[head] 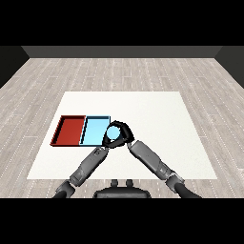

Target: Pick the blue can and put it in the blue box

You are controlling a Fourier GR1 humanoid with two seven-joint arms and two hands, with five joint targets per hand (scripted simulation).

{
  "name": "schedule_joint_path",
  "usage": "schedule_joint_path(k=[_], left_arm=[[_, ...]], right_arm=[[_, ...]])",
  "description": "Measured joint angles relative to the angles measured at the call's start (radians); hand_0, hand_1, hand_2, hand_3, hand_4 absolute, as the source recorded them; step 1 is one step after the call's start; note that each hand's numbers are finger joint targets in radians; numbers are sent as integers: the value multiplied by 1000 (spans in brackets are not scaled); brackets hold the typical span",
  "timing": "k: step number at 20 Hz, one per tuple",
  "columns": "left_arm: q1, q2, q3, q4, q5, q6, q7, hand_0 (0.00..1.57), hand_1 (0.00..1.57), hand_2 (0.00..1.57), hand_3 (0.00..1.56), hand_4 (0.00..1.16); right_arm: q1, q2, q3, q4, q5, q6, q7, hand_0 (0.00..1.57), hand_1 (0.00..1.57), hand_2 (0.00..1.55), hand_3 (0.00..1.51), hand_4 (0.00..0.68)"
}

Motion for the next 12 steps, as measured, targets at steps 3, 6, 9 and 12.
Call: schedule_joint_path(k=[3,6,9,12], left_arm=[[5,-2,1,4,5,-5,-31,831,831,881,738,666],[-5,-9,10,24,53,-43,-37,1411,1411,1404,1281,599],[4,-7,-5,23,93,-31,-1,1425,1425,1347,1000,683],[8,-16,8,31,100,-38,-10,1571,1571,1516,1448,1097]], right_arm=[[16,-2,19,-22,-7,-24,-2,1432,1432,1451,1392,588],[20,-1,6,-25,2,-19,4,1430,1430,1457,1395,574],[33,-1,14,-33,-21,-26,-4,1267,1267,1371,1326,415],[37,7,-26,-32,-61,22,3,535,535,551,0,0]])
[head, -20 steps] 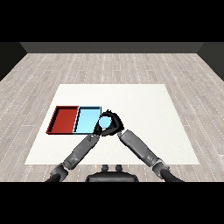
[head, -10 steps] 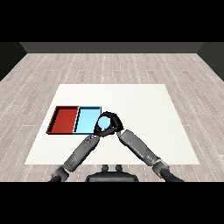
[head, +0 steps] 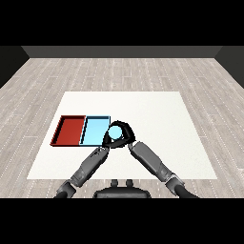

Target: Pick the blue can and put it in the blue box

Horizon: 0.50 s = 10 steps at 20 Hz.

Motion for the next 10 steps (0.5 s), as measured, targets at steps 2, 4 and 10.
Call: schedule_joint_path(k=[2,4,10], left_arm=[[-6,-8,8,11,11,-12,-5,1571,1571,1516,1448,1097],[-9,-13,10,22,19,-22,-11,1571,1571,1516,1448,1097],[-18,-22,22,37,22,-37,-17,1571,1571,1549,1480,1137]], right_arm=[[-7,6,-18,-7,-3,10,26,0,0,0,0,0],[6,9,-24,-18,4,14,35,0,0,0,0,0],[24,15,-51,-47,31,32,56,0,0,0,0,0]])
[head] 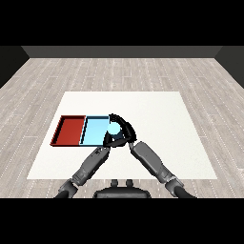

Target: Pick the blue can and put it in the blue box

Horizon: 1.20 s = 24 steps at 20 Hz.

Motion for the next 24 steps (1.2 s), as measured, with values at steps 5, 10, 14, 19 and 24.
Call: schedule_joint_path(k=[5,10,14,19,24], left_arm=[[-12,-1,6,12,-19,11,8,1571,1571,1571,1504,1134],[11,2,-1,10,-36,18,-10,1571,1571,1571,1503,1133],[34,5,18,-5,-76,23,-5,1571,1571,1571,1503,1128],[11,6,63,12,-106,10,15,1571,1571,1571,1493,1126],[11,8,90,34,-143,14,18,1571,1571,1571,1492,1131]], right_arm=[[37,3,0,-43,4,-8,20,0,0,0,0,0],[62,1,-53,-75,15,44,43,0,0,0,0,0],[145,-34,-85,-171,24,85,53,0,0,0,0,0],[225,-78,-150,-290,15,118,76,0,0,0,0,0],[333,-110,-213,-426,-7,124,69,0,0,0,0,0]])
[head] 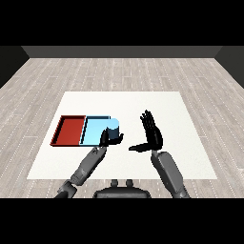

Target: Pick the blue can and put it in the blue box

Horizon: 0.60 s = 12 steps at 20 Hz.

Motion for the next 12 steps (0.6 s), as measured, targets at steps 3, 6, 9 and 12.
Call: schedule_joint_path(k=[3,6,9,12], left_arm=[[1,41,27,-5,-7,-16,23,1571,1571,1571,1506,1133],[-27,88,68,28,-12,-34,47,1571,1571,1571,1492,1145],[-48,130,119,72,-7,-42,75,1571,1571,1571,1496,1120],[-70,185,176,143,8,-64,108,1571,1571,1571,1507,1081]], right_arm=[[51,-42,-72,-49,-40,39,-19,0,0,0,0,0],[101,-82,-135,-110,-66,48,-7,0,0,0,0,0],[133,-97,-171,-105,-69,62,-20,0,0,0,0,0],[156,-99,-187,-104,-66,62,-26,0,0,0,0,0]])
